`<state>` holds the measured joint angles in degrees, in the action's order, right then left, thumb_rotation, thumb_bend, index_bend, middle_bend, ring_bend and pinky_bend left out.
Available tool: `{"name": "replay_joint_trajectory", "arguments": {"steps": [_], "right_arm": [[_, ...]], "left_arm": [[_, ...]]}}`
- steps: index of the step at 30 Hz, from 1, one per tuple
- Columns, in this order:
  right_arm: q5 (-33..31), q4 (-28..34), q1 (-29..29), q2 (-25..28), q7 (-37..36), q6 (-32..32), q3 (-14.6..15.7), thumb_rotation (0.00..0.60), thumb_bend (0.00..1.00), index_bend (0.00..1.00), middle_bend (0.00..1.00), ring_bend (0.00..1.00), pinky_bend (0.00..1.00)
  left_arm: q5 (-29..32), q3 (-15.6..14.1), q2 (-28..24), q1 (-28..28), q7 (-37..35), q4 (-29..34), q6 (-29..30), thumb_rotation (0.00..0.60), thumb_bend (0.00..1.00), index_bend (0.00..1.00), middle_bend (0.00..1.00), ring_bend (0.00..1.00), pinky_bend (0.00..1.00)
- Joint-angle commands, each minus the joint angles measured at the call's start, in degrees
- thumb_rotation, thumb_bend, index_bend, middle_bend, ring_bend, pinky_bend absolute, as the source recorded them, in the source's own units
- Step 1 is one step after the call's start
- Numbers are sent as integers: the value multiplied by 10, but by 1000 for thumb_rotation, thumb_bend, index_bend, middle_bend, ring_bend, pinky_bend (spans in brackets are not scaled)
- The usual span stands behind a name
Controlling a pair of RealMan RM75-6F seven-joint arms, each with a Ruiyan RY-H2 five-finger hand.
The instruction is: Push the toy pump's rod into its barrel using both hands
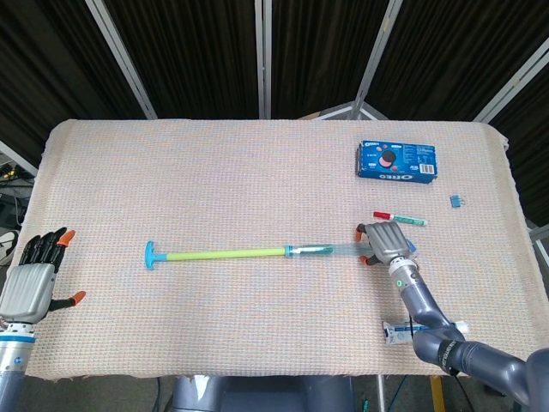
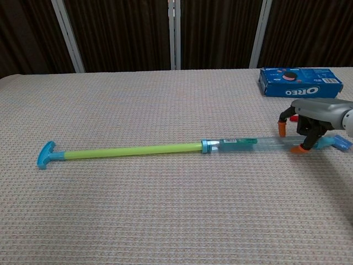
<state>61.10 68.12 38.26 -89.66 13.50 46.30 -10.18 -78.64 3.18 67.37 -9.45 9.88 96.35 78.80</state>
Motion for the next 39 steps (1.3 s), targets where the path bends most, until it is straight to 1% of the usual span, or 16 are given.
{"name": "replay_joint_trajectory", "arguments": {"steps": [1,10,13,15,16,17,18,19,20,21,23,26,31,34,37,39], "right_arm": [[1,-1,1,-1,-1,0,1,600,192,500,1000,1000,1000],[-2,-7,4,-8,-4,-4,2,600,334,602,1000,1000,1000],[-1,0,2,-4,-6,-1,2,600,355,617,1000,1000,1000],[-3,6,2,-1,-5,0,2,600,367,621,1000,1000,1000],[-4,10,1,1,-4,1,2,600,375,622,1000,1000,1000],[-6,15,0,4,-1,2,2,600,381,624,1000,1000,1000],[-7,18,0,5,1,4,3,600,390,625,1000,1000,1000],[-8,21,-1,7,4,5,3,600,397,626,1000,1000,1000],[-11,25,-1,9,8,8,3,600,402,627,1000,1000,1000],[-12,29,-2,10,11,9,4,600,409,629,1000,1000,1000],[-17,36,-2,13,18,13,4,600,418,631,1000,1000,1000],[-26,44,-3,16,30,16,4,600,423,636,1000,1000,1000],[-44,56,-2,20,47,20,5,600,430,637,1000,1000,1000],[-51,61,-1,22,56,20,6,600,435,637,1000,1000,1000],[-56,65,1,23,61,22,6,600,437,637,1000,1000,1000],[-60,69,2,24,64,23,6,600,440,638,1000,1000,1000]], "left_arm": [[1,0,1,0,1,0,-1,600,0,0,0,0,0],[2,-1,3,-2,7,-2,-5,600,0,0,0,0,0],[3,-1,6,-6,11,-5,-11,600,0,0,0,0,0],[2,1,10,-11,16,-9,-16,600,0,0,78,52,51],[1,4,15,-17,19,-13,-19,600,0,0,189,154,162],[1,8,22,-24,22,-18,-25,600,0,0,334,304,351],[1,10,27,-28,23,-21,-30,600,0,0,423,408,494],[0,13,33,-36,24,-24,-37,600,1,10,542,537,689],[-1,17,41,-48,24,-29,-51,600,10,35,632,629,834],[0,20,48,-57,25,-32,-63,600,23,62,680,671,893],[3,26,64,-80,34,-43,-91,600,78,191,770,750,981],[12,38,96,-115,50,-64,-130,600,123,292,815,786,1000],[59,57,152,-171,84,-110,-204,600,200,322,830,796,1000],[85,62,169,-188,97,-124,-227,600,256,365,833,797,1000],[106,65,183,-200,102,-139,-243,600,278,410,833,797,1000],[122,66,192,-208,105,-150,-255,600,292,410,833,797,1000]]}}
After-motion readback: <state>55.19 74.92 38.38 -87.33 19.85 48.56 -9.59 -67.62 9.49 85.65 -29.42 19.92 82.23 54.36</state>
